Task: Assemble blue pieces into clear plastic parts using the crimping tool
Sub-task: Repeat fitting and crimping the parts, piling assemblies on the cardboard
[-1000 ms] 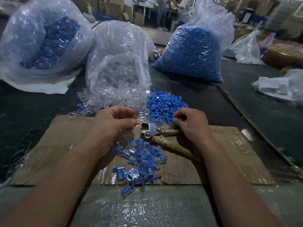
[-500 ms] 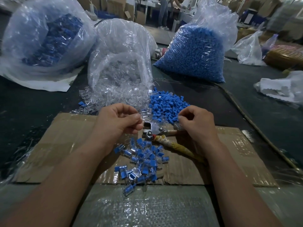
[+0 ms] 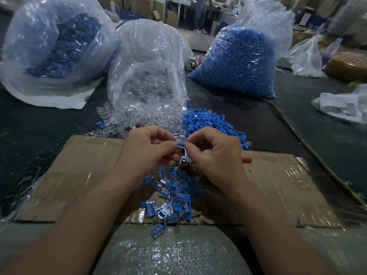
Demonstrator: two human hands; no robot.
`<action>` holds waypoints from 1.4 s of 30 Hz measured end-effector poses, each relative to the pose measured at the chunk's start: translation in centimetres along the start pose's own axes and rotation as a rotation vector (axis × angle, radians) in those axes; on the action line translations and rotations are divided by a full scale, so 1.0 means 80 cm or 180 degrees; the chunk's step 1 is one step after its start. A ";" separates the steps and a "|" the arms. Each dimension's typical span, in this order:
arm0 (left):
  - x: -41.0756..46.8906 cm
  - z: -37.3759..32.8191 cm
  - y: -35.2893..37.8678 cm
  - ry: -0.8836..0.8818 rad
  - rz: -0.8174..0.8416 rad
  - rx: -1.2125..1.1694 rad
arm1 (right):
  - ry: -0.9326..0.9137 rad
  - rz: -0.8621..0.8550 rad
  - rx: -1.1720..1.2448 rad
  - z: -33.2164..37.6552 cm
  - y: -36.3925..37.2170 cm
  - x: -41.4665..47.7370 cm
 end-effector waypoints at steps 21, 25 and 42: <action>-0.007 -0.009 0.010 0.0038 0.0316 -0.0088 | -0.0102 -0.0001 0.0866 -0.010 0.004 -0.003; -0.003 -0.004 0.010 -0.0050 0.0327 -0.0094 | -0.0104 0.0199 0.0950 -0.011 0.011 -0.005; 0.002 0.007 0.020 -0.0296 0.0773 -0.0375 | -0.0373 0.0048 0.0692 -0.007 -0.002 -0.004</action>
Point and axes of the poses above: each hand's wrist, its own x-axis towards the middle knuckle, its own y-axis out of the palm, z = x × y, the point moved 9 cm from there along x, towards the middle knuckle, and after that the axes turned 10 degrees about -y, right-handed, at the moved point
